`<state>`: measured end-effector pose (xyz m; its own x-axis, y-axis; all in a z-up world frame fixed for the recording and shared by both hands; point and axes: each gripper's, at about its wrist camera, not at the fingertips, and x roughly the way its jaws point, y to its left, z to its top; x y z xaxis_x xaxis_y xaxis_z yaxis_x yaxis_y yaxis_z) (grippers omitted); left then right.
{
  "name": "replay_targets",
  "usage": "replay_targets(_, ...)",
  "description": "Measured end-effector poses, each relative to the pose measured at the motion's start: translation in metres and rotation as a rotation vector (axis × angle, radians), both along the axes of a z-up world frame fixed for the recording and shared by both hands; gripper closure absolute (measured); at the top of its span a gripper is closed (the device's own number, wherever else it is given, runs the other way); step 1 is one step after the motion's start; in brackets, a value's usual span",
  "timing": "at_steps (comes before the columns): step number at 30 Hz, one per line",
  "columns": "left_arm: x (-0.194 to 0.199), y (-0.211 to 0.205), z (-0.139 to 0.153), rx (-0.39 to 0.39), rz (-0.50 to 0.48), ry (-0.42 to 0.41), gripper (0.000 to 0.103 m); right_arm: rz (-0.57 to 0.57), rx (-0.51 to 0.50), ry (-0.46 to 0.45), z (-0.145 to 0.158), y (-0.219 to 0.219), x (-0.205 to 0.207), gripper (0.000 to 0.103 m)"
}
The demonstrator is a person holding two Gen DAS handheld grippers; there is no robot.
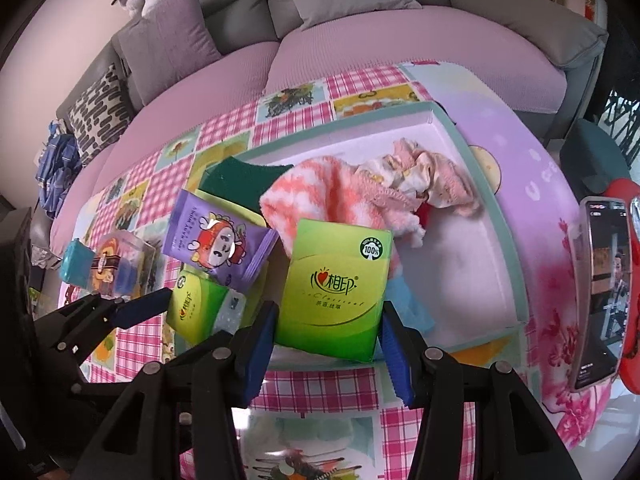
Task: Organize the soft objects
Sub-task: 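Carry both green tissue packs over the white tray and release them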
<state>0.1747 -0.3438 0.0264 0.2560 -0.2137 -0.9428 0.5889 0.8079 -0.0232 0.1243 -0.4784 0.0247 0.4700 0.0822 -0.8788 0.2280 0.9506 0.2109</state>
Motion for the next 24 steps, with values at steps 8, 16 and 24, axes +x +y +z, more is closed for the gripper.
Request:
replay_targets(8,0.005,-0.002,-0.012,0.013,0.003,0.008,0.038,-0.003,0.003,0.032,-0.015,-0.001,0.009,0.050)
replay_targets(16,0.011,-0.003,-0.025,0.029,0.017,0.015,0.038,-0.005,0.012,0.049,-0.024,-0.001,0.016,0.050)
replay_targets(24,0.011,-0.002,-0.026,0.022,0.017,0.024,0.038,-0.001,0.006,0.057,-0.027,0.001,0.017,0.049)
